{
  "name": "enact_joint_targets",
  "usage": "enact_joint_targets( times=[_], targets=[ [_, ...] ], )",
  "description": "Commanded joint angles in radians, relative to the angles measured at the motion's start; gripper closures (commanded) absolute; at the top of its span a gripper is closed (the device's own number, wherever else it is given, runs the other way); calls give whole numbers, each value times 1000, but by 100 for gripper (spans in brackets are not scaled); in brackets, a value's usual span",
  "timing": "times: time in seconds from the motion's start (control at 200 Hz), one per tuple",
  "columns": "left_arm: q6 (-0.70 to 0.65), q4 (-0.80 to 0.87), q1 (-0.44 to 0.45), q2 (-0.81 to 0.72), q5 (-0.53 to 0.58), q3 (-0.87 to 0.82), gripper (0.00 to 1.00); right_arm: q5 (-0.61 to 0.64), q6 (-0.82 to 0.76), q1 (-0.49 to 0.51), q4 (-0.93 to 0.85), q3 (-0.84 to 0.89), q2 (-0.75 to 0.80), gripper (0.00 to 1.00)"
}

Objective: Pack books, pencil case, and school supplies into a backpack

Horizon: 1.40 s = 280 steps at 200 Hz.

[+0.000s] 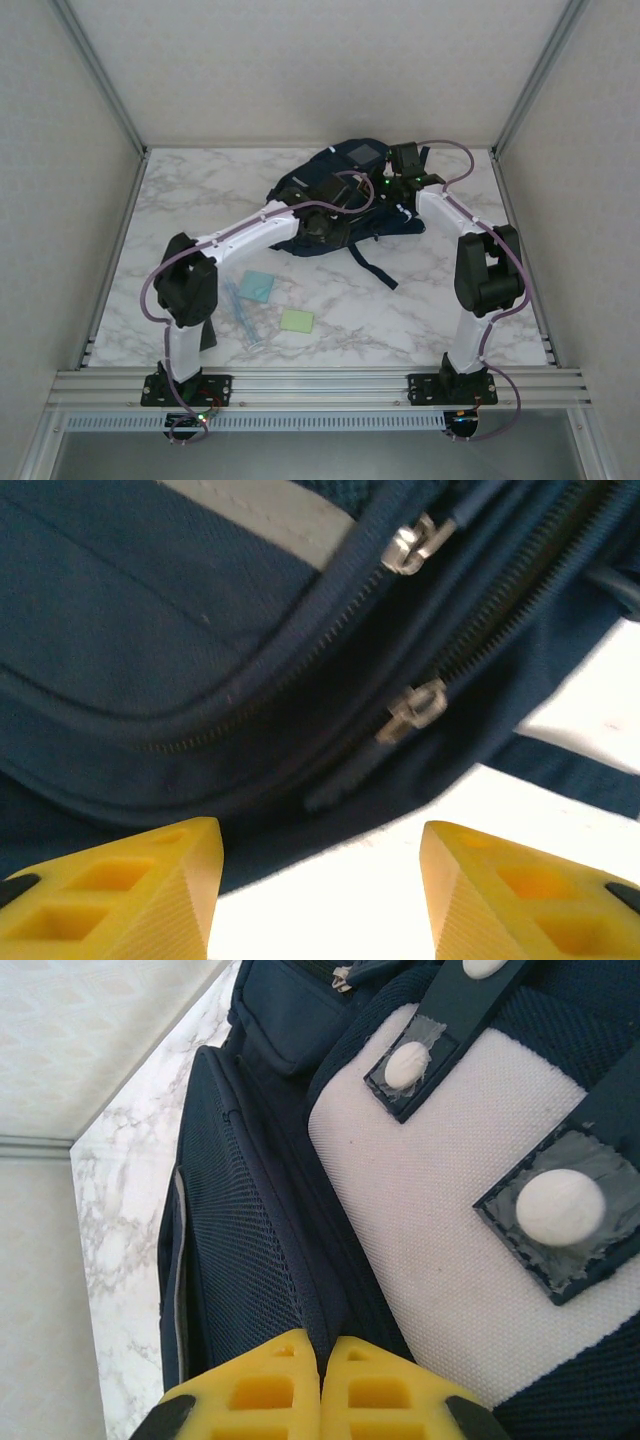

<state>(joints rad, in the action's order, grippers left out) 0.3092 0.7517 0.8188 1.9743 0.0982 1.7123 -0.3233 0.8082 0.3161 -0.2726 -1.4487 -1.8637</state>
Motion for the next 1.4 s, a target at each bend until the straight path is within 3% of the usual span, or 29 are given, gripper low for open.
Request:
enact_joint_targets(
  times=[0.0,0.14,0.335,0.611,0.741,1.006,1.131,1.311,1.396],
  targets=[
    [-30,-7,2,54,132,59,46,-28,28,0,141,-25,77,100],
    [-33,-28,5,114,188,94,47,-46,47,2,165,4,100,100],
    [-37,-53,5,148,207,107,57,-52,60,1,185,34,126,100],
    [-28,-57,8,100,130,63,100,-18,51,0,175,31,107,100],
    [-20,-39,-8,72,34,41,100,20,25,-3,154,23,93,100],
    [-33,14,-157,-32,-218,-148,100,67,-25,-50,117,33,85,100],
    [-51,23,-203,-76,-232,-206,100,59,-30,-60,114,27,75,100],
    [-17,-107,-204,-89,-369,-211,100,25,-8,-60,133,30,69,100],
    [15,-187,-202,-88,-394,-210,83,3,6,-61,147,32,65,100]
  ],
)
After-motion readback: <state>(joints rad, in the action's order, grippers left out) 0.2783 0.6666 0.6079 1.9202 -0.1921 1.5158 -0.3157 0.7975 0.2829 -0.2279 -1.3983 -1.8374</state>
